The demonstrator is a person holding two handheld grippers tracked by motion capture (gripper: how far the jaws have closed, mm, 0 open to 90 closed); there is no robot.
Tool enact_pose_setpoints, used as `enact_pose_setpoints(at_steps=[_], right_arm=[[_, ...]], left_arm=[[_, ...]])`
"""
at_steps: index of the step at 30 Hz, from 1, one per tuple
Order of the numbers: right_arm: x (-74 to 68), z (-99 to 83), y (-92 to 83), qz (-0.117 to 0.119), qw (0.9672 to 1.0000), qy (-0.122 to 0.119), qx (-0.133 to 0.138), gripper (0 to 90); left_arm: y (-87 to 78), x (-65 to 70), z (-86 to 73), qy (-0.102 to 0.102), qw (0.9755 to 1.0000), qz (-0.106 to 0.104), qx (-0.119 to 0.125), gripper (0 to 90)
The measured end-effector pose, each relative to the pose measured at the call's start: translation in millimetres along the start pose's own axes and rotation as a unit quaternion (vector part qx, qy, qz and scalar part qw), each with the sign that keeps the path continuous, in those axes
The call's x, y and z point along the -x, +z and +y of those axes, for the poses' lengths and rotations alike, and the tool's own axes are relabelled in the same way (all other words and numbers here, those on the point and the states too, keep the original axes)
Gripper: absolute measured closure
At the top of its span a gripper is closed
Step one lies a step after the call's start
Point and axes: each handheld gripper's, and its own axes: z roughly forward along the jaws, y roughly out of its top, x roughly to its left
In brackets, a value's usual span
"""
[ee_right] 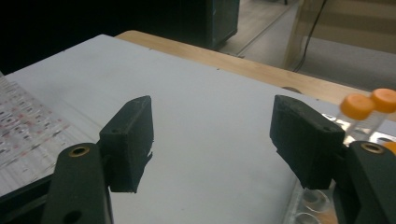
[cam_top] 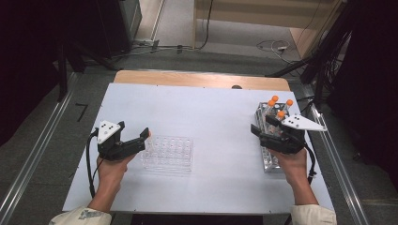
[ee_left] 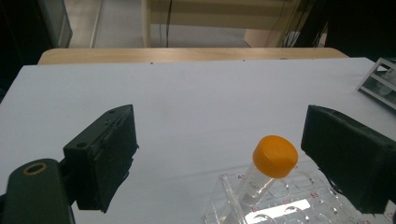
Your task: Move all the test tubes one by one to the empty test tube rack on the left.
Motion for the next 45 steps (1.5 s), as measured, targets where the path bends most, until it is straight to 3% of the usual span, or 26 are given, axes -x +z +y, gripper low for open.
enact_pose_setpoints(at_steps=[11, 16, 21, 32, 45], right_arm=[[36.9, 0.5, -14.6, -0.057, 0.9982, 0.018, 0.008, 28.9], [58.9, -5.2, -12.7, -0.073, 0.9965, 0.042, 0.001, 29.0], [74.6, -9.8, -7.5, -0.09, 0.9948, 0.045, -0.015, 29.1], [76.8, -16.8, 18.9, -0.105, 0.9909, 0.038, -0.075, 37.0], [88.5, -21.2, 35.0, -0.106, 0.9839, 0.094, -0.108, 54.7]], left_arm=[[-0.5, -1.1, -0.2, -0.003, 1.0, 0.001, 0.001, 11.4], [-0.3, -0.5, 0.1, -0.004, 1.0, -0.001, 0.002, 11.6], [-0.3, 0.5, -0.1, -0.001, 1.0, -0.001, 0.001, 11.6], [-1.1, 0.6, -0.2, -0.002, 1.0, -0.002, 0.002, 11.7], [-1.3, -0.3, -0.2, -0.003, 1.0, -0.001, 0.001, 11.9]])
